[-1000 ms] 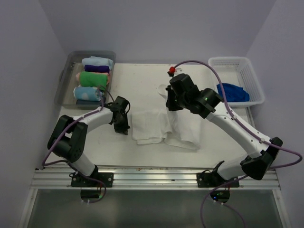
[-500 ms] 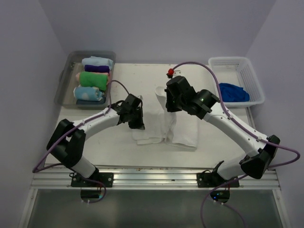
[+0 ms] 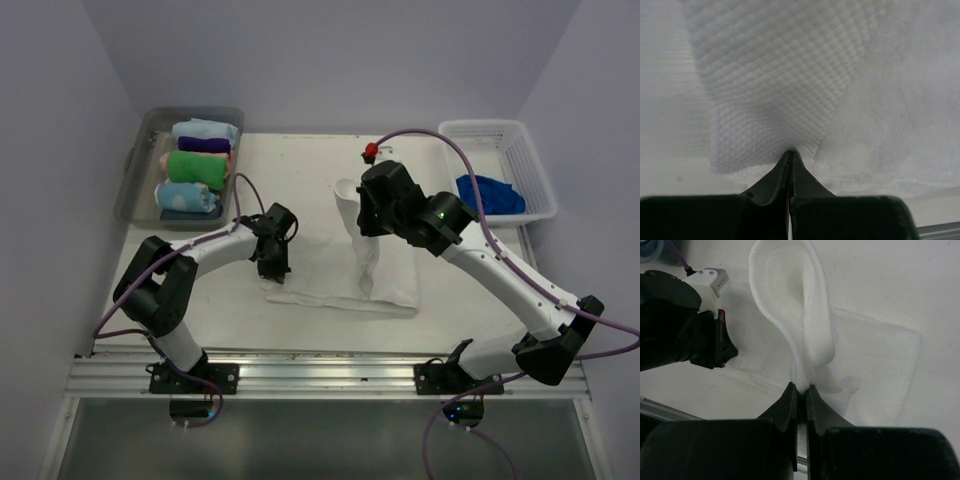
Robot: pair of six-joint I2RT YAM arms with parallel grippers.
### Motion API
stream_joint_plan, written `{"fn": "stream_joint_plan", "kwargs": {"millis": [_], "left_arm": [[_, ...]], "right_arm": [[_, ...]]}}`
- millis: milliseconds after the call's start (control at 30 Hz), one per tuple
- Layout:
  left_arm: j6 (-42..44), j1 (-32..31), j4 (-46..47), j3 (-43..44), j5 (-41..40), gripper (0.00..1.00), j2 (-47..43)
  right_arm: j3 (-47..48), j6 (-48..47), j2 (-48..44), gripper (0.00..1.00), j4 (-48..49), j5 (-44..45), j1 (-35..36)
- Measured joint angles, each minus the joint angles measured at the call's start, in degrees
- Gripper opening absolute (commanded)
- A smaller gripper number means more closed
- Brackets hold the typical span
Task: Roll the towels
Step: Fold the towel
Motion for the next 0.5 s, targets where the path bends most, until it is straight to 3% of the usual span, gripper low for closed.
{"fn": "stream_joint_plan", "kwargs": {"millis": [200,500], "left_arm": [[1.8,3.8,-4.2,0.4,-3.8,0.00,-0.9],[4.3,6.6,-5.5,1.0,0.7,0.00,-10.7]], "right_arm": [[0.0,-0.3,0.0,0.00,-0.2,-0.2,0.0],[0.0,-0.9,0.2,0.00,1.0,-3.3,0.1]]}}
